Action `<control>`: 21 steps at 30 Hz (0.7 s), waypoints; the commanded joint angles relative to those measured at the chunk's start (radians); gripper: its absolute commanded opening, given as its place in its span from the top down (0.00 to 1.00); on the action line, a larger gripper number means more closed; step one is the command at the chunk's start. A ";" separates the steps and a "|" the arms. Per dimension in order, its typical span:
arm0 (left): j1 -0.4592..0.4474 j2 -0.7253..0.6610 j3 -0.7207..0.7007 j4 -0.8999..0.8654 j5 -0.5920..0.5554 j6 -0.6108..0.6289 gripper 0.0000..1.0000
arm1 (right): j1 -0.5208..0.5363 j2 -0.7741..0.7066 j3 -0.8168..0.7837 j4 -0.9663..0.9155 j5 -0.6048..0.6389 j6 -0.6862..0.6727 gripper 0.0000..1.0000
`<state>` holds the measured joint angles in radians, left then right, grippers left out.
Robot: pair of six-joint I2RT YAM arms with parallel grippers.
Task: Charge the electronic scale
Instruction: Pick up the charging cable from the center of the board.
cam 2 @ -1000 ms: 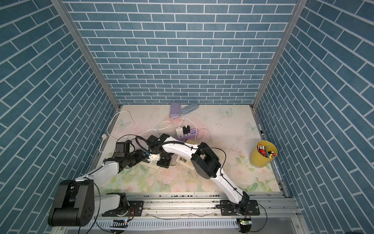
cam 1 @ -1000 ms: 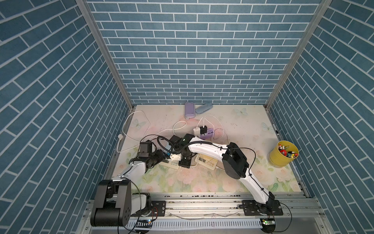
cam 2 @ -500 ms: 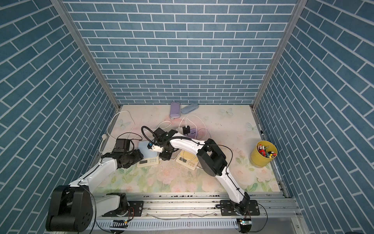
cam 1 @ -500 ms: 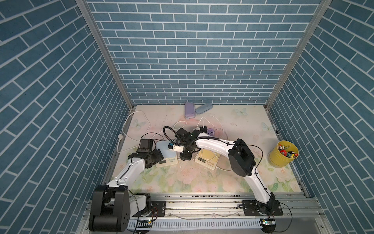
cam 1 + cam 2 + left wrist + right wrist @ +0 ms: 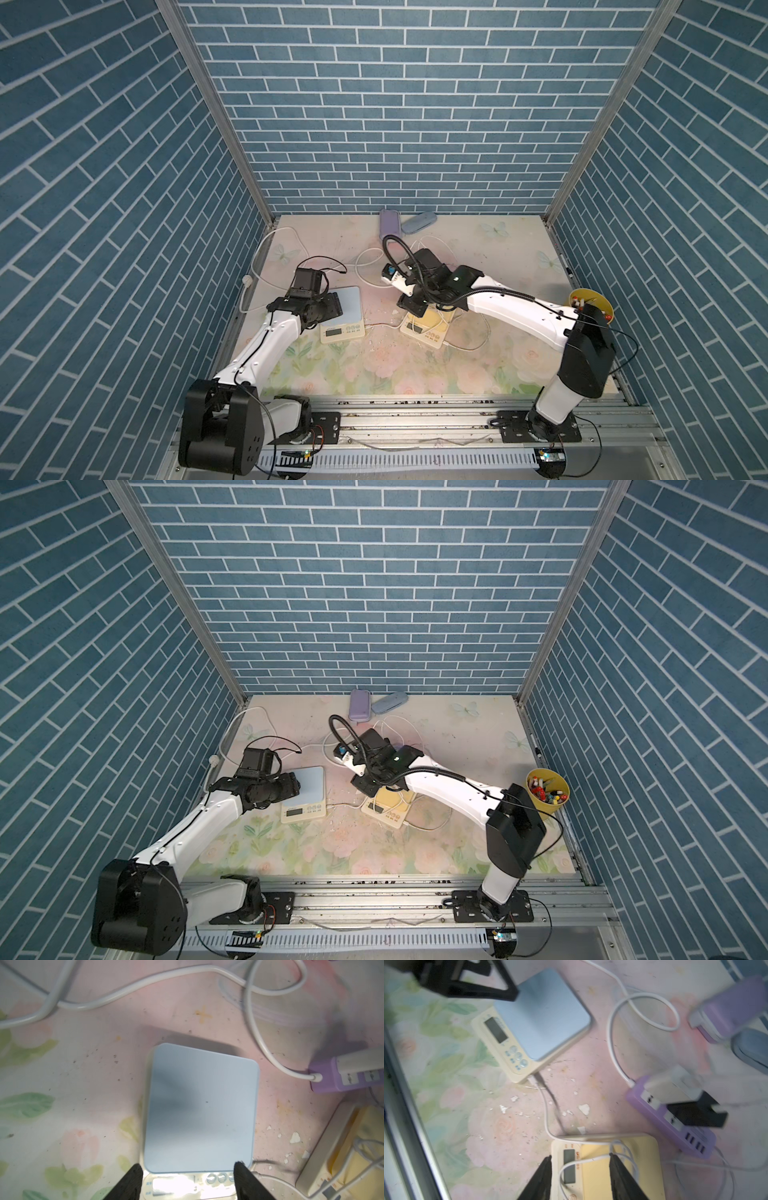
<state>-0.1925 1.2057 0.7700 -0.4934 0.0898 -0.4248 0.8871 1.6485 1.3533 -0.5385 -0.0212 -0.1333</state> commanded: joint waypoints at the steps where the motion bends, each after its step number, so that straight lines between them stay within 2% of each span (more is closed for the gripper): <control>1: -0.116 -0.007 0.048 0.016 -0.035 0.110 0.28 | -0.097 -0.078 -0.108 0.022 0.116 0.207 0.53; 3: -0.202 0.022 0.079 0.053 -0.036 0.176 0.29 | -0.154 -0.125 -0.176 0.021 0.135 0.279 0.52; 8: -0.531 0.172 0.250 0.078 -0.154 0.477 0.28 | -0.294 -0.277 -0.347 0.057 0.138 0.399 0.49; 10: -0.626 0.233 0.306 0.100 -0.184 0.597 0.28 | -0.332 -0.317 -0.391 0.066 0.123 0.421 0.47; 13: -0.751 0.317 0.355 0.162 -0.161 0.808 0.28 | -0.402 -0.357 -0.448 0.059 0.092 0.477 0.45; 16: -0.826 0.442 0.456 0.126 -0.145 0.960 0.28 | -0.511 -0.385 -0.508 0.064 0.012 0.520 0.44; 21: -0.877 0.676 0.664 0.019 -0.232 1.067 0.30 | -0.613 -0.429 -0.567 0.072 -0.046 0.510 0.44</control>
<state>-1.0584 1.8008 1.3666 -0.3943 -0.0761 0.5022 0.2924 1.2568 0.8021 -0.4774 -0.0116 0.3187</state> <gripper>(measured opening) 0.703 0.557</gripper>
